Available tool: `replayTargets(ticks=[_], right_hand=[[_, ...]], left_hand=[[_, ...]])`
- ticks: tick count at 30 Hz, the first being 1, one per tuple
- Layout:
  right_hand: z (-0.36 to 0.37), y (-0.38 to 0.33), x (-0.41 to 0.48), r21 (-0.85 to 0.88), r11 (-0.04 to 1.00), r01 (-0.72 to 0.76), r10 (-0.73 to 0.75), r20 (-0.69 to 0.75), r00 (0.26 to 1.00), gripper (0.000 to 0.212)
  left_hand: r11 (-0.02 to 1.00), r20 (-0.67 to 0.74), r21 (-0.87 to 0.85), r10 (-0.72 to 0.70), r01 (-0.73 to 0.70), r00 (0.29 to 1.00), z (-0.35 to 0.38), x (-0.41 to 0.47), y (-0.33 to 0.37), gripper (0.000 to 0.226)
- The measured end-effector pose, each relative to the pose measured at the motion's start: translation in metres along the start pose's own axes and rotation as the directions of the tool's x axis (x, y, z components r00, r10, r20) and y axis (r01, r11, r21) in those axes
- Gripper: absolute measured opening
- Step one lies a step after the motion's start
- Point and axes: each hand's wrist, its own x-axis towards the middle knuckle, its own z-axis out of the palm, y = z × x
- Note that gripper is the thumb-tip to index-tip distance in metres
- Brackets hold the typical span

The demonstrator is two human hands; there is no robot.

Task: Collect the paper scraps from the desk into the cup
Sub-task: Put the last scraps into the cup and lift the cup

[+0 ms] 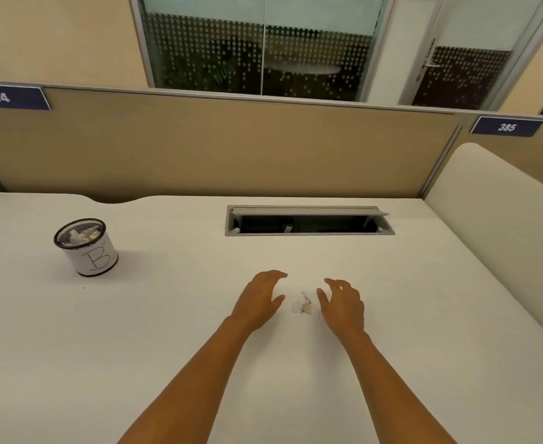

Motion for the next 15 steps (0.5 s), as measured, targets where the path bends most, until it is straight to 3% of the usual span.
replayTargets(ticks=[4, 8, 12, 15], right_hand=[[0.009, 0.024, -0.008, 0.009, 1.0, -0.015, 0.014, 0.121, 0.992, 0.054], [0.016, 0.033, -0.017, -0.011, 0.997, 0.077, -0.075, 0.13, 0.989, 0.049], [0.021, 0.037, -0.024, 0.101, 0.967, 0.236, -0.243, 0.067, 0.968, 0.04], [0.022, 0.038, -0.026, 0.035, 0.964, 0.262, -0.261, -0.035, 0.965, 0.03]], left_hand=[[0.998, 0.145, 0.045, 0.047, -0.053, 0.988, 0.03, 0.01, 0.017, 0.048], [0.996, 0.244, 0.074, 0.026, -0.045, 0.969, 0.048, 0.017, 0.022, 0.045], [0.995, 0.171, 0.084, 0.039, -0.054, 0.985, 0.052, 0.021, 0.023, 0.026], [0.999, 0.093, 0.051, -0.018, 0.013, 0.995, 0.05, 0.02, 0.026, 0.018]])
